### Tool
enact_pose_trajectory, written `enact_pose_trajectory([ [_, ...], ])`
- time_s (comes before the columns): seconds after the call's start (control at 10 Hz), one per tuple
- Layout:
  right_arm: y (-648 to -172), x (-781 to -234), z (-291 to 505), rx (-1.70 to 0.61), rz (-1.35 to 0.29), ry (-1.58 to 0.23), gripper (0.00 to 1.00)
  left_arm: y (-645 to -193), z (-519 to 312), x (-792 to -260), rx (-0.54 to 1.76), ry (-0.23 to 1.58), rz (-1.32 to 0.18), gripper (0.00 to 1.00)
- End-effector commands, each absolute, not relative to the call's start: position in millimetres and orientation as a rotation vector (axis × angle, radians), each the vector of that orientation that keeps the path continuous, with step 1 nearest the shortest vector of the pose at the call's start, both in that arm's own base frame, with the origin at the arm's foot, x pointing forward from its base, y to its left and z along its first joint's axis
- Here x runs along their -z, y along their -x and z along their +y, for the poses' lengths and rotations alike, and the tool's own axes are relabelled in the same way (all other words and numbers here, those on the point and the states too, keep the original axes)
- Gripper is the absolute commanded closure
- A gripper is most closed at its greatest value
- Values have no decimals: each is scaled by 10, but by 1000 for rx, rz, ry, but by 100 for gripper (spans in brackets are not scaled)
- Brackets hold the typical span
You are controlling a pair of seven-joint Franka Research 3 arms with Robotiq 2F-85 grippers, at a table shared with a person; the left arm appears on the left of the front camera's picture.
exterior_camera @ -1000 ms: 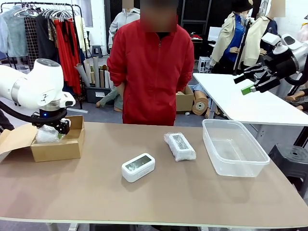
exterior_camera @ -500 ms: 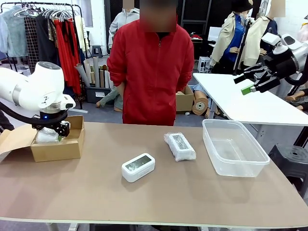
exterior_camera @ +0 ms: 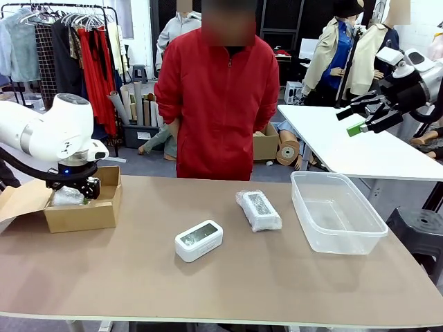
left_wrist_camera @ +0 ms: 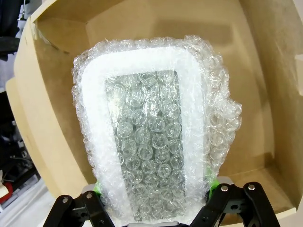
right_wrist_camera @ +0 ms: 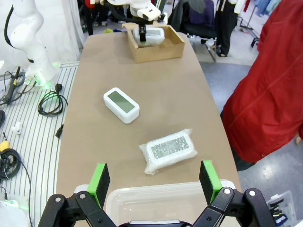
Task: Separate and place wrapped and unwrapped clocks.
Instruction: If the picked Digital clock is wrapped, place it in the Package Box ; if not, place it in the Organizing box.
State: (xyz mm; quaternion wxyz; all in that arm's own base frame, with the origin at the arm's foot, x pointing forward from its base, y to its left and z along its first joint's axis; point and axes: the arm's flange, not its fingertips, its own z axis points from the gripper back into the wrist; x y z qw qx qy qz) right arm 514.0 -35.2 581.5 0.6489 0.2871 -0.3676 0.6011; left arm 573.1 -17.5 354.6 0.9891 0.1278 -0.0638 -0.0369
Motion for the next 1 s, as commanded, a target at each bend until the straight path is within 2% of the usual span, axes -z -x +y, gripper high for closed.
enact_pose_trajectory([
  [0.0,-5134,-5833,-343,-1369,-840,-653,0,-5764,-190,-3570,55,-283,-133,41],
  [0.2,-5134,-5833,-343,-1369,-840,-653,0,-5757,-186,-3576,55,-285,-134,3],
  [0.3,-5134,-5833,-343,-1369,-840,-653,0,-5753,-183,-3585,55,-287,-136,0],
  [0.9,-5134,-5833,-343,-1369,-840,-653,0,-5713,-213,-3772,65,-298,-172,0],
])
